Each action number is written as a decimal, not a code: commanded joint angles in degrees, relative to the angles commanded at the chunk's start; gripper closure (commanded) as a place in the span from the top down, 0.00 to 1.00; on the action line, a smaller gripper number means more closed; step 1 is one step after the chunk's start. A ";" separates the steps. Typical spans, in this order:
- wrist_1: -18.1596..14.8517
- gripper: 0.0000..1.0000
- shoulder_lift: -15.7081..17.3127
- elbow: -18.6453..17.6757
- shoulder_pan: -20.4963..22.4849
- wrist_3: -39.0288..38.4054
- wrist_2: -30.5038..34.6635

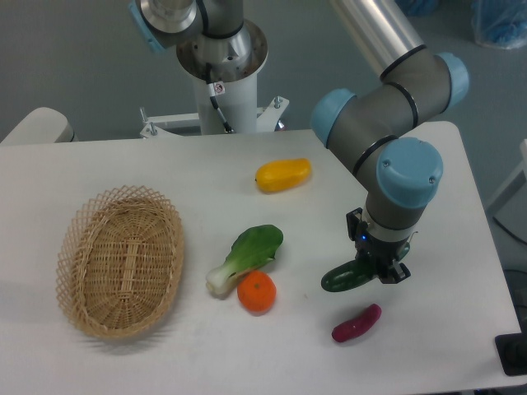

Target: Place the cucumber on the table

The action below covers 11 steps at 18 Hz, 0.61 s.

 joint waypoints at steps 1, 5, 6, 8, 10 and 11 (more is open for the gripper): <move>0.00 0.17 0.00 0.00 0.00 0.00 0.00; 0.00 0.17 0.00 0.17 -0.09 0.09 0.09; 0.00 0.18 0.00 0.18 -0.09 0.00 0.09; 0.00 0.17 -0.09 0.18 -0.09 0.00 0.26; 0.00 0.17 -0.09 0.09 0.00 0.09 0.18; 0.17 0.17 -0.09 -0.17 0.17 0.09 0.26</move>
